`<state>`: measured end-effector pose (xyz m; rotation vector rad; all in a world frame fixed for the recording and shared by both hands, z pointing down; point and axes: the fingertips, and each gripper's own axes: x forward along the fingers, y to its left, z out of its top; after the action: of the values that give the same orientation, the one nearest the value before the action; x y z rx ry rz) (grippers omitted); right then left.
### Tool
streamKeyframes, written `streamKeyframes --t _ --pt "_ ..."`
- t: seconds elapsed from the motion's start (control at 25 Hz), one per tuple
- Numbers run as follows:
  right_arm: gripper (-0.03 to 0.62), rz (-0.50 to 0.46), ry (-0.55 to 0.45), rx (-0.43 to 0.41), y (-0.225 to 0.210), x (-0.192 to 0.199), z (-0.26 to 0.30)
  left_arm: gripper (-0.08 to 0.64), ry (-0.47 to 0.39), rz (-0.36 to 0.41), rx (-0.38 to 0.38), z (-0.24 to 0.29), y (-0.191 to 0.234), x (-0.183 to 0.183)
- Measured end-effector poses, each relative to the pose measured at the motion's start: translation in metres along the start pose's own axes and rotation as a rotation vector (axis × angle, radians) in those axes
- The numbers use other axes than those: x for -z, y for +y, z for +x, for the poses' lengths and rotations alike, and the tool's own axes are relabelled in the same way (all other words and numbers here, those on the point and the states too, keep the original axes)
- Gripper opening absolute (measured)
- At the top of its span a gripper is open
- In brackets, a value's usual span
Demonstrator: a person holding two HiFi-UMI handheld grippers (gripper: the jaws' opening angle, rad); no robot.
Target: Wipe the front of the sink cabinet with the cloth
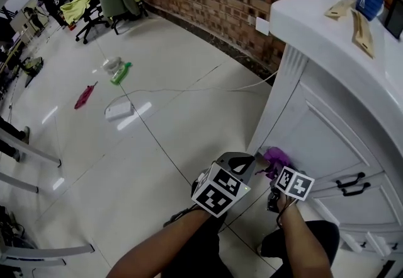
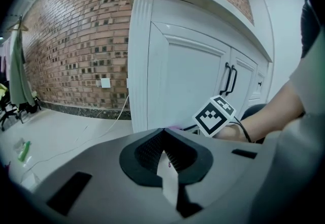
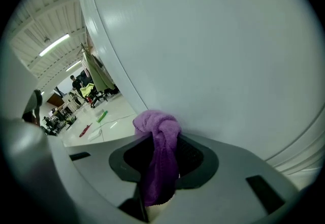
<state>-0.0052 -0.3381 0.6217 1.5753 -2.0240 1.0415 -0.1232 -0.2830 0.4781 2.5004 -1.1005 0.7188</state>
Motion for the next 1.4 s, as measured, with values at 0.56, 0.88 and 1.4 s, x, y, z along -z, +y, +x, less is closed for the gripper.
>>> streamKeyframes --t 0.56,0.88,1.4 --pt "0.117 -0.081 -0.245 -0.031 0.061 -0.112 -0.106 0.005 -0.091 0.062 -0.017 -0.041 -0.025 -0.049" --pt "0.117 -0.119 -0.404 -0.078 0.096 -0.173 -0.167 0.005 -0.136 0.097 -0.046 -0.071 -0.035 -0.077" --pt "0.117 -0.171 -0.530 -0.116 0.133 -0.222 -0.219 0.005 -0.172 0.132 -0.085 -0.102 -0.041 -0.097"
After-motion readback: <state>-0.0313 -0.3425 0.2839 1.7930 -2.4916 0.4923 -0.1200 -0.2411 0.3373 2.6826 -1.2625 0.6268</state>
